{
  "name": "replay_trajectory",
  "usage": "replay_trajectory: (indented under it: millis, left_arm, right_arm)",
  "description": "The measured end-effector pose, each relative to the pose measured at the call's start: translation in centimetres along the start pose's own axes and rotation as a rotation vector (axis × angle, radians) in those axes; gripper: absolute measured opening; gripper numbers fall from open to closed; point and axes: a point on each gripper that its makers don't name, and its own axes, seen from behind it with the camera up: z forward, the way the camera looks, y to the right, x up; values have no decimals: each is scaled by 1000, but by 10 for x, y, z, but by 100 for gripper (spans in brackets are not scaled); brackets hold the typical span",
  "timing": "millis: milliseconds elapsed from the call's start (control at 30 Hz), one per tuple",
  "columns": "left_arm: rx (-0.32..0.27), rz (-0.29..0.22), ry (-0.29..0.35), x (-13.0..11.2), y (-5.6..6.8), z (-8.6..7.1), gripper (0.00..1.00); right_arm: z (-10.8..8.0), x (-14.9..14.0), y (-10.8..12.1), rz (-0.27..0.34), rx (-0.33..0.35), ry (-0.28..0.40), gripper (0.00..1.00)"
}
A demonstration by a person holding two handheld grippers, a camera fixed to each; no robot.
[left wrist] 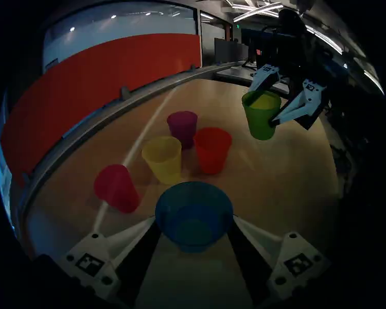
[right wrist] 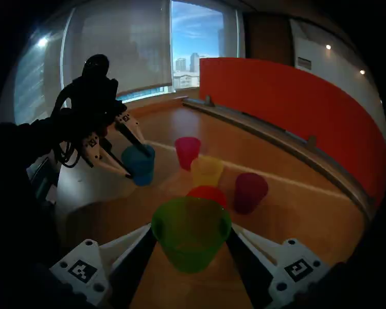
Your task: Pour water
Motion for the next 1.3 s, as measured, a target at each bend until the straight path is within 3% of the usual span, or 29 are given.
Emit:
replay_trajectory:
  millis: [600, 1300]
  left_arm:
    - [-33, -3, -46, -21, 3, 29, 84]
    - [-44, -35, -30, -34, 6, 29, 84]
  right_arm:
    - [14, -19, 2, 24, 12, -25, 91]
    - [20, -20, -4, 26, 16, -32, 91]
